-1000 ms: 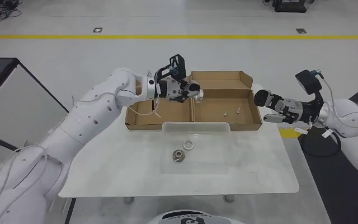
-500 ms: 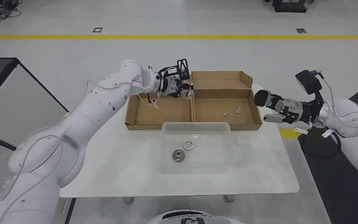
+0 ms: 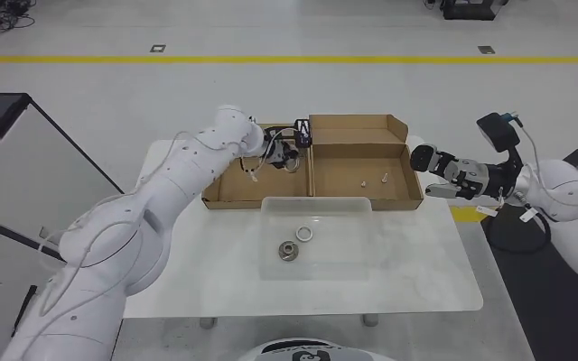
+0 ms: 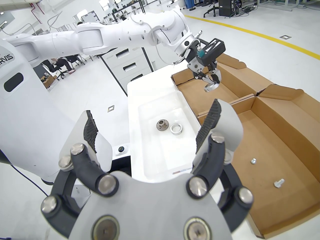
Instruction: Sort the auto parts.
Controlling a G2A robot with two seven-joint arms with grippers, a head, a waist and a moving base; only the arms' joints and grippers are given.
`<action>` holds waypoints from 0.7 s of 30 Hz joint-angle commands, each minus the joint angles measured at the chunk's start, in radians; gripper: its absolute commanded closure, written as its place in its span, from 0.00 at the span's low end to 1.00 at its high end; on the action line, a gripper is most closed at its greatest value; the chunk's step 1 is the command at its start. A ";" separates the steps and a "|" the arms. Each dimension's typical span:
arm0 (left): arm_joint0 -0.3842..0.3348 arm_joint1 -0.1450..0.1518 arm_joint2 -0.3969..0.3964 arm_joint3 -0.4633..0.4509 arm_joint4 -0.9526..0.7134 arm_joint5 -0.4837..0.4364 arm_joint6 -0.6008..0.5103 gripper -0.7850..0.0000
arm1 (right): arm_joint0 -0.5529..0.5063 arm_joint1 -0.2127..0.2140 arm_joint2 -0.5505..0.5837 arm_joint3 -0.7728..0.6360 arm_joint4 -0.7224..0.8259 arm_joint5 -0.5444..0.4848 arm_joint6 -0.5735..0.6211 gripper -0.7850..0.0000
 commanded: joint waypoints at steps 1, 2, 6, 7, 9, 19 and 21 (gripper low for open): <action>0.003 -0.022 0.009 0.038 0.011 -0.001 -0.008 1.00 | 0.000 0.000 0.000 0.000 0.000 0.000 0.000 0.00; 0.005 -0.032 0.012 0.055 0.015 0.002 -0.009 1.00 | 0.000 0.000 0.000 0.000 0.000 0.000 0.000 0.00; 0.013 -0.071 0.021 0.111 0.028 0.008 -0.012 1.00 | 0.000 0.000 0.000 0.000 0.000 0.000 0.000 0.00; 0.014 -0.080 0.023 0.121 0.033 0.011 -0.006 1.00 | 0.000 0.000 0.000 0.000 0.000 0.000 0.000 0.00; 0.016 -0.097 0.028 0.142 0.048 0.015 0.005 1.00 | 0.000 0.000 0.000 0.000 0.000 0.000 0.000 0.00; 0.028 -0.167 0.058 0.241 0.151 0.090 0.069 1.00 | 0.000 0.000 0.000 0.000 0.000 0.000 0.000 0.00; 0.029 -0.179 0.065 0.256 0.172 0.099 0.069 1.00 | 0.000 0.000 0.000 0.000 0.000 0.000 0.000 0.00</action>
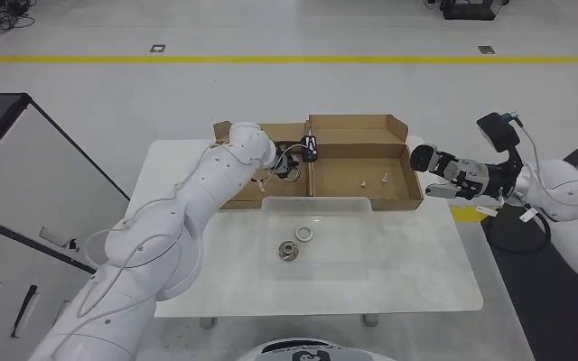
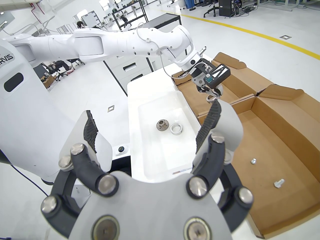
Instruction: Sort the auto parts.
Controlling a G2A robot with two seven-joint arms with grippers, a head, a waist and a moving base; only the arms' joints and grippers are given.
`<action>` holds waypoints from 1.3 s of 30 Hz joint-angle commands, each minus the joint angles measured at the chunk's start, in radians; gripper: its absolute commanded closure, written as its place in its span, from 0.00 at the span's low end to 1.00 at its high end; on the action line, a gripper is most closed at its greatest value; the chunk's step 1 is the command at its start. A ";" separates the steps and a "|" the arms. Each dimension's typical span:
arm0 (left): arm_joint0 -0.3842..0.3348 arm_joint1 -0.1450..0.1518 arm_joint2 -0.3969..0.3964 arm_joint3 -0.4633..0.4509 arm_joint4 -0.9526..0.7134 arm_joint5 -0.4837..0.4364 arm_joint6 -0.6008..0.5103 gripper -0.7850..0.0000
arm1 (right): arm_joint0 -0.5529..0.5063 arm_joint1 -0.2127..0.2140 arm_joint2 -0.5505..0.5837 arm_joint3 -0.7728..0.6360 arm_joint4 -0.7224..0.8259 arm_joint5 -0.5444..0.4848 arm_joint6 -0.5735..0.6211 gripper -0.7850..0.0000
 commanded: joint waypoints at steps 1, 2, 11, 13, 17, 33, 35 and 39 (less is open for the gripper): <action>0.001 -0.011 0.006 0.016 0.020 0.005 -0.003 1.00 | 0.000 0.000 0.000 0.000 0.000 0.000 0.000 0.00; 0.003 -0.017 0.006 0.025 0.023 0.009 -0.002 1.00 | 0.000 0.000 0.000 0.000 0.000 0.000 0.000 0.00; 0.012 -0.052 0.009 0.094 0.055 0.030 -0.009 1.00 | 0.000 0.000 0.000 0.000 0.000 0.000 0.000 0.00; 0.015 -0.057 0.011 0.107 0.065 0.038 -0.011 1.00 | 0.000 0.000 0.000 0.000 0.000 0.000 0.000 0.00; 0.019 -0.064 0.011 0.124 0.083 0.050 -0.002 1.00 | 0.000 0.000 0.000 0.000 0.000 0.000 0.000 0.00; 0.025 -0.078 -0.002 0.157 0.104 0.071 0.041 0.00 | 0.000 0.000 0.000 0.000 0.000 0.000 0.000 0.00; 0.018 -0.078 -0.007 0.156 0.099 0.072 0.050 0.00 | 0.000 0.000 0.000 0.000 0.000 0.000 0.000 0.00; -0.005 -0.077 -0.013 0.149 0.101 0.067 0.087 0.00 | 0.000 0.000 0.000 0.000 0.000 0.000 0.000 0.00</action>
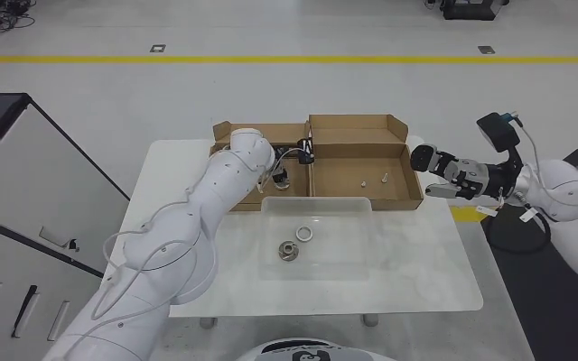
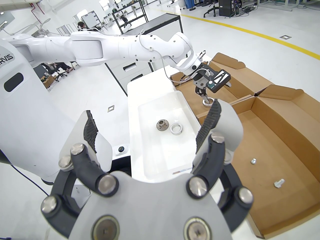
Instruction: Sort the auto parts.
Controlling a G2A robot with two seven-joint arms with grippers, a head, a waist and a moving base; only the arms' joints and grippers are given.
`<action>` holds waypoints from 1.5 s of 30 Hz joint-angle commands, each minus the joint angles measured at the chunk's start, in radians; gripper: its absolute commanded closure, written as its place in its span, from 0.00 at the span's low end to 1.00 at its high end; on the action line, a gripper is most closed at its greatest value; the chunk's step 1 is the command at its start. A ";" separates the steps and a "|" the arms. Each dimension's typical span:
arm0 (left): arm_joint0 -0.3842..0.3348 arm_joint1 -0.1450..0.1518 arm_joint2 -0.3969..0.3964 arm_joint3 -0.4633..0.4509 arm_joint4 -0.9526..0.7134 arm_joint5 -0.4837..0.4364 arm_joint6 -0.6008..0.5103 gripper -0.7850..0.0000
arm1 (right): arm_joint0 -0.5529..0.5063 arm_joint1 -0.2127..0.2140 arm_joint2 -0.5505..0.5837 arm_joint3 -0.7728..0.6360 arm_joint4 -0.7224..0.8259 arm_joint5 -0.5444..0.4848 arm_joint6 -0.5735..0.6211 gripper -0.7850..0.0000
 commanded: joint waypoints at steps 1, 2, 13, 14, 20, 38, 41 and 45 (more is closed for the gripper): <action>-0.015 0.002 -0.003 -0.004 0.003 -0.001 0.030 0.00 | 0.000 0.000 0.000 0.000 0.000 0.000 0.000 0.00; -0.023 0.003 -0.004 -0.006 0.006 -0.003 0.044 0.00 | 0.000 0.000 0.000 0.000 0.000 0.000 0.000 0.00; -0.107 0.037 -0.008 -0.023 0.047 -0.160 0.294 0.00 | 0.000 0.000 0.000 0.000 0.000 0.000 0.000 0.00; -0.114 0.042 -0.007 -0.022 0.054 -0.178 0.315 0.00 | 0.000 0.000 0.000 0.000 0.000 0.000 0.000 0.00; -0.140 0.080 0.002 -0.043 0.101 -0.270 0.439 0.00 | 0.000 0.000 0.000 0.000 0.000 0.000 0.000 0.00; -0.094 0.238 0.013 -0.369 -0.098 -0.325 0.365 0.00 | 0.000 0.000 0.000 0.000 0.000 0.000 0.000 0.00; -0.094 0.238 0.013 -0.369 -0.098 -0.325 0.365 0.00 | 0.000 0.000 0.000 0.000 0.000 0.000 0.000 0.00; -0.094 0.238 0.013 -0.369 -0.098 -0.325 0.365 0.00 | 0.000 0.000 0.000 0.000 0.000 0.000 0.000 0.00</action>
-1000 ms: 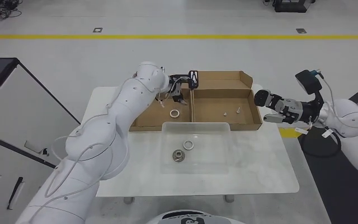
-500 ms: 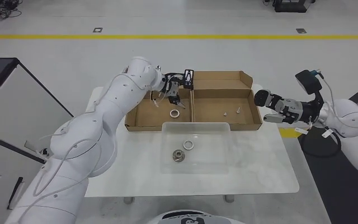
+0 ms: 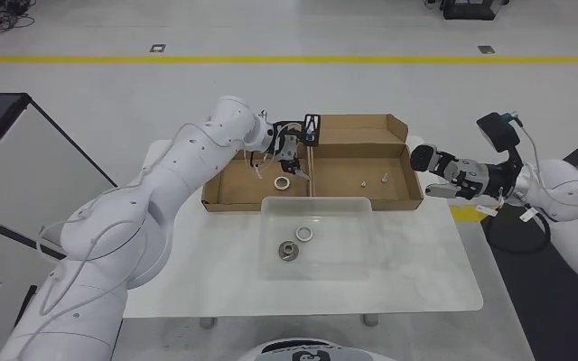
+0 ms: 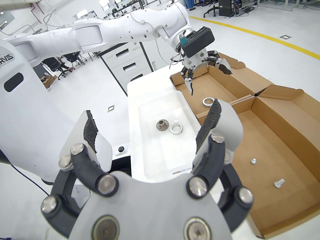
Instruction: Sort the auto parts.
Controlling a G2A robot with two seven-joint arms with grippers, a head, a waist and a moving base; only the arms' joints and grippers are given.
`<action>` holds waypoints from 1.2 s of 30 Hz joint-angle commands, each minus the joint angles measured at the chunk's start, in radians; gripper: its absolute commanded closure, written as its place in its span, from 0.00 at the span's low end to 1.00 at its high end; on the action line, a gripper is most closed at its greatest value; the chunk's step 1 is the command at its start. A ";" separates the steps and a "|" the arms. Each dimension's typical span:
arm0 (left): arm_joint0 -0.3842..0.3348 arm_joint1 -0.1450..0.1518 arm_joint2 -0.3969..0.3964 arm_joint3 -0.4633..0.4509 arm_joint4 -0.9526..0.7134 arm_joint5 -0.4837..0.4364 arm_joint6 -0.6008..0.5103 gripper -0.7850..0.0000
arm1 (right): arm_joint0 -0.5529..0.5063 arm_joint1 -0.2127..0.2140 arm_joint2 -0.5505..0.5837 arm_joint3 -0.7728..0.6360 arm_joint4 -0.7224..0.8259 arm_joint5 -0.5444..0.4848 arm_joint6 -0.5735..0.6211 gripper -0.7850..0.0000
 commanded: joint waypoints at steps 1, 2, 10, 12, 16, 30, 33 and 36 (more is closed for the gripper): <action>0.000 0.000 0.000 0.000 0.000 0.000 0.000 0.00 | 0.000 0.000 0.000 0.000 0.000 0.000 0.000 0.00; 0.000 0.000 0.000 0.000 0.000 0.000 0.000 0.00 | 0.000 0.000 0.000 0.000 0.000 0.000 0.000 0.00; 0.012 0.003 -0.004 -0.014 -0.001 0.000 -0.036 0.00 | 0.000 0.000 0.000 0.000 0.000 0.000 0.000 0.00; 0.022 0.012 -0.008 -0.023 -0.009 0.000 -0.039 0.00 | 0.000 0.000 0.000 0.000 0.000 0.000 0.000 0.00; 0.036 0.045 -0.007 -0.056 -0.006 0.000 0.006 0.00 | 0.000 0.000 0.000 0.000 0.000 0.000 0.000 0.00; 0.032 0.242 0.011 -0.355 -0.020 0.000 0.024 0.00 | 0.000 0.000 0.000 0.000 0.000 0.000 0.000 0.00; 0.037 0.286 0.011 -0.441 -0.083 0.000 -0.075 0.00 | 0.000 0.000 0.000 0.000 0.000 0.000 0.000 0.00; 0.039 0.325 0.011 -0.526 -0.178 0.000 -0.204 0.00 | 0.000 0.000 0.000 0.000 0.000 0.000 0.000 0.00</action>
